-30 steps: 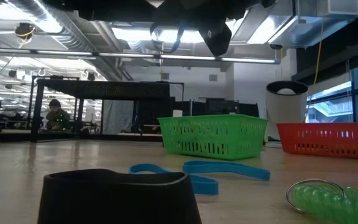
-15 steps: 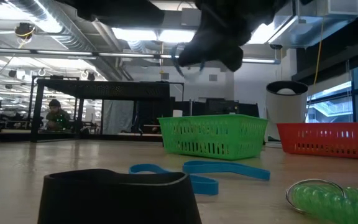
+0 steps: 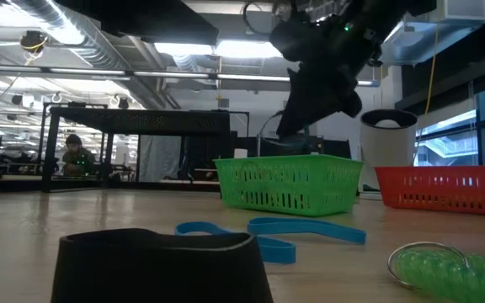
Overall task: Pick & Place Office Desk Supplies
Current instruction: Put the blue rubber band into the green basket, then put the blue rubber band into the blue basket, then put the blue rubber band into the green basket
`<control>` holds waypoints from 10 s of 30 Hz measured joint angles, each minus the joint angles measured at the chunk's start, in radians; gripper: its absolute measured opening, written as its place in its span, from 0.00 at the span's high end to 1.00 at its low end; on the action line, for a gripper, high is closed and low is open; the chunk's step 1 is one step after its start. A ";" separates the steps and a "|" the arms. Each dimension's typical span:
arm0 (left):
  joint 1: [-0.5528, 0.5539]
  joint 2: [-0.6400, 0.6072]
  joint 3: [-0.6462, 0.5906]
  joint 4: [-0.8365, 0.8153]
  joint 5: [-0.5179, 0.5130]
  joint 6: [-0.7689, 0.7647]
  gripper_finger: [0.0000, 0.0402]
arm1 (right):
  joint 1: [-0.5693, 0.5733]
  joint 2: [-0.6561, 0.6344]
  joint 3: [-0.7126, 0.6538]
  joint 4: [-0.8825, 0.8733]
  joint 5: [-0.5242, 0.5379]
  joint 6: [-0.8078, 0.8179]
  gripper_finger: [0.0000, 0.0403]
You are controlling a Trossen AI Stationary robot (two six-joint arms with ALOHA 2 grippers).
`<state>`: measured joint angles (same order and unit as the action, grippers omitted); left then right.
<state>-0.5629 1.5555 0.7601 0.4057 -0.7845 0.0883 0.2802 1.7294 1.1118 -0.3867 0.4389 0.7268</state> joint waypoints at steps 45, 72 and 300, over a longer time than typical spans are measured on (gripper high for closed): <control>0.000 0.000 0.000 0.000 0.001 -0.049 0.68 | 0.003 0.090 0.000 0.002 -0.039 -0.010 0.66; 0.000 0.000 0.000 -0.044 0.001 -0.050 0.68 | -0.045 -0.043 0.001 0.038 -0.425 -0.111 0.66; -0.024 0.000 0.000 -0.119 0.282 -0.233 0.68 | 0.106 0.046 0.001 0.064 0.072 0.205 0.55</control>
<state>-0.5869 1.5558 0.7597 0.2871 -0.5030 -0.1444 0.3860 1.7753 1.1130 -0.3224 0.5110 0.9316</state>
